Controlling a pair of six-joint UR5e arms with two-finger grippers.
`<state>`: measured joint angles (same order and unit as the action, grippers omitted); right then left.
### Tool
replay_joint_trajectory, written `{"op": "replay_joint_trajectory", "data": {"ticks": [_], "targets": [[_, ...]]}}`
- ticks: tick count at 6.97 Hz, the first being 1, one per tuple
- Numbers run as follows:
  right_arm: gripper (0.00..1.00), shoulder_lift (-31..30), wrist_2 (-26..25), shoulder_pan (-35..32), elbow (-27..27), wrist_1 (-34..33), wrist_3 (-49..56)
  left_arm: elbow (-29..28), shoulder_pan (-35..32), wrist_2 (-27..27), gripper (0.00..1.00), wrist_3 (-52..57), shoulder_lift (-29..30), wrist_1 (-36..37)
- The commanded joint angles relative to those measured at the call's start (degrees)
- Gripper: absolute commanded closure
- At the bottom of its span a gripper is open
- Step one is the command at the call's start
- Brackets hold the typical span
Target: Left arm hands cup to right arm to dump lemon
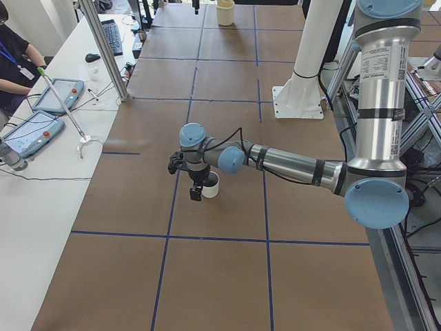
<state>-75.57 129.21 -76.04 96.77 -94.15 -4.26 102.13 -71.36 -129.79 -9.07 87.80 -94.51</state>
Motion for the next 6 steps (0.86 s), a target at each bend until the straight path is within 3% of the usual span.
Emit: {"op": "replay_joint_trajectory", "data": {"ticks": [1,3,6], "targets": [[0.0,-9.5,0.2,-4.7,4.0,-0.3,7.7,-0.2,-11.1,-0.1,0.0,16.3,-0.2,10.2],[0.0,-17.0,0.3,-9.1,5.3,-0.3,13.6,0.5,-18.1,-0.7,0.0,19.7,-1.2,14.5],[0.0,-22.9,2.8,-10.3,6.8,0.3,12.5,0.4,-19.1,-2.7,0.0,21.4,-3.7,13.8]]}}
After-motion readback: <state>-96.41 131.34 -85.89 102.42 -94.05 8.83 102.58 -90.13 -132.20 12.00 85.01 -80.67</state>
